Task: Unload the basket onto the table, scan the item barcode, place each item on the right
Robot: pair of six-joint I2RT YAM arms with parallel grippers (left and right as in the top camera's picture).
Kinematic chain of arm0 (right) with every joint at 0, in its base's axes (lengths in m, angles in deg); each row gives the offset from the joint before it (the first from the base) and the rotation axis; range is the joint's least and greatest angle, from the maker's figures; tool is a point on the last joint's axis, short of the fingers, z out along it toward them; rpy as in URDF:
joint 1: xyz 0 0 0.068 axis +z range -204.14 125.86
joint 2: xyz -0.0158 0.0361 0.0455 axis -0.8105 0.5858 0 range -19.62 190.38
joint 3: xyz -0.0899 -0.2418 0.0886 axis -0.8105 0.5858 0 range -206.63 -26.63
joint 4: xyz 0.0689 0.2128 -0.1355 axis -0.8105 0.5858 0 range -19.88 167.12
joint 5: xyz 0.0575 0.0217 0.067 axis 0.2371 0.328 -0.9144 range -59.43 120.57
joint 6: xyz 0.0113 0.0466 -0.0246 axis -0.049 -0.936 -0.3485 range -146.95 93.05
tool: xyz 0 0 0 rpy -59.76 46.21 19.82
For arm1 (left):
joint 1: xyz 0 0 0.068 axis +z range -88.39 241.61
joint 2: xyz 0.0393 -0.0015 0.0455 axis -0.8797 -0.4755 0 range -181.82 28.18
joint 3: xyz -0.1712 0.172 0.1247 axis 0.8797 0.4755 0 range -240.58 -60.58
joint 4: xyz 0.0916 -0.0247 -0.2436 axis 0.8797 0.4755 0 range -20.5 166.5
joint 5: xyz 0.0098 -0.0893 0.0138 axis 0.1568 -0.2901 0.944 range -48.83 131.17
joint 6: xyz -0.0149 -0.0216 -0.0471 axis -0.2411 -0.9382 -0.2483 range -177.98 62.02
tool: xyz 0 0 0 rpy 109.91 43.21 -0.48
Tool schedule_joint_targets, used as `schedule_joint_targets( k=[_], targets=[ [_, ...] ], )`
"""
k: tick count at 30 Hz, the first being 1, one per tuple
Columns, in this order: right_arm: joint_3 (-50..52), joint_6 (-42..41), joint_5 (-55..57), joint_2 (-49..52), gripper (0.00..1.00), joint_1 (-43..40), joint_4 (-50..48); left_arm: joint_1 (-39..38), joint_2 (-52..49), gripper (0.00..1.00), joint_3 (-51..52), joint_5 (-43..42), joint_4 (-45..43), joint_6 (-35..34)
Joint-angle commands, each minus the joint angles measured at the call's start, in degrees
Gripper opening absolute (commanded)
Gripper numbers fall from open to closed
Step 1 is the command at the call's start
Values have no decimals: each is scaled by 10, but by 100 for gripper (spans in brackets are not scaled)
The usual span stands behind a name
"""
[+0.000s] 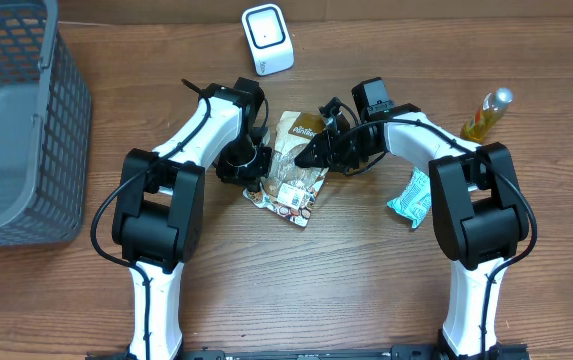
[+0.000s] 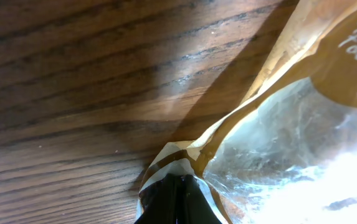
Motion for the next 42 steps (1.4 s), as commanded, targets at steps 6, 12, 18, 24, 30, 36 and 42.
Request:
schedule_joint_targets(
  k=[6, 12, 18, 24, 30, 36, 42],
  targets=[
    [5, 2, -38, -14, 38, 0, -2, -1, -17, 4, 4, 39, -19, 9],
    [5, 1, -38, -14, 35, 4, -2, -1, -17, 5, 4, 39, -20, 9],
    [5, 2, -38, -14, 26, 7, -1, -1, -17, 18, 4, 39, -15, 11],
    [4, 14, -23, -24, 27, 4, -2, 17, -16, 19, -26, 38, 4, 10],
    [4, 38, -11, -73, 27, 1, 11, 65, -15, 21, -156, 38, 87, 6],
    [4, 38, 22, -121, 22, 1, 33, 113, -15, 28, -272, 41, 146, 7],
    [4, 39, 23, -127, 10, 3, 52, 157, -15, 31, -298, 43, 146, 1]
  ],
)
